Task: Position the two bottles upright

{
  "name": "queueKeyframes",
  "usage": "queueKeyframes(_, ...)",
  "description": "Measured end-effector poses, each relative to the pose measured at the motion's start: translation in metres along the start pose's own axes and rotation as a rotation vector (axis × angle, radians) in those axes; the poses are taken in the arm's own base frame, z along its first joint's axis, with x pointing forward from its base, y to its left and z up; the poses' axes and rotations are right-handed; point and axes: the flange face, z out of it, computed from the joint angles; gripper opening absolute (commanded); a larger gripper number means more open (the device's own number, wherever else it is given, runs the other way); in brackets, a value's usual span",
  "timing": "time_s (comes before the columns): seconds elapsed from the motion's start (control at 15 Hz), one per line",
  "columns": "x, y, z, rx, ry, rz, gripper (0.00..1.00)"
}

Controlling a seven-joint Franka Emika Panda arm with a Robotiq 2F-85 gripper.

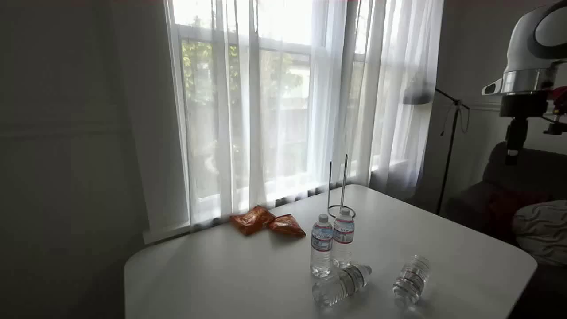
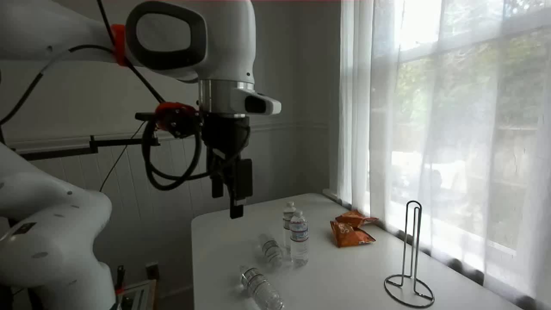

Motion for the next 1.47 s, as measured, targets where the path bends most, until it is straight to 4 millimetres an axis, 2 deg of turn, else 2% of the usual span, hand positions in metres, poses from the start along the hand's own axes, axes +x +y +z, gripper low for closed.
queueKeyframes(0.6,0.0,-0.001,0.001,0.0,-0.003,-0.001,1.0)
queueKeyframes(0.73,0.003,-0.007,0.013,0.004,-0.028,0.011,1.0)
queueKeyframes(0.93,0.008,-0.028,0.054,0.002,-0.093,0.074,1.0)
queueKeyframes(1.13,0.012,-0.05,0.111,-0.005,-0.124,0.164,1.0)
queueKeyframes(1.33,0.016,-0.068,0.165,0.027,-0.056,0.29,1.0)
queueKeyframes(1.4,0.021,-0.071,0.175,0.043,-0.023,0.33,1.0)
queueKeyframes(1.47,0.03,-0.072,0.177,0.059,0.018,0.371,1.0)
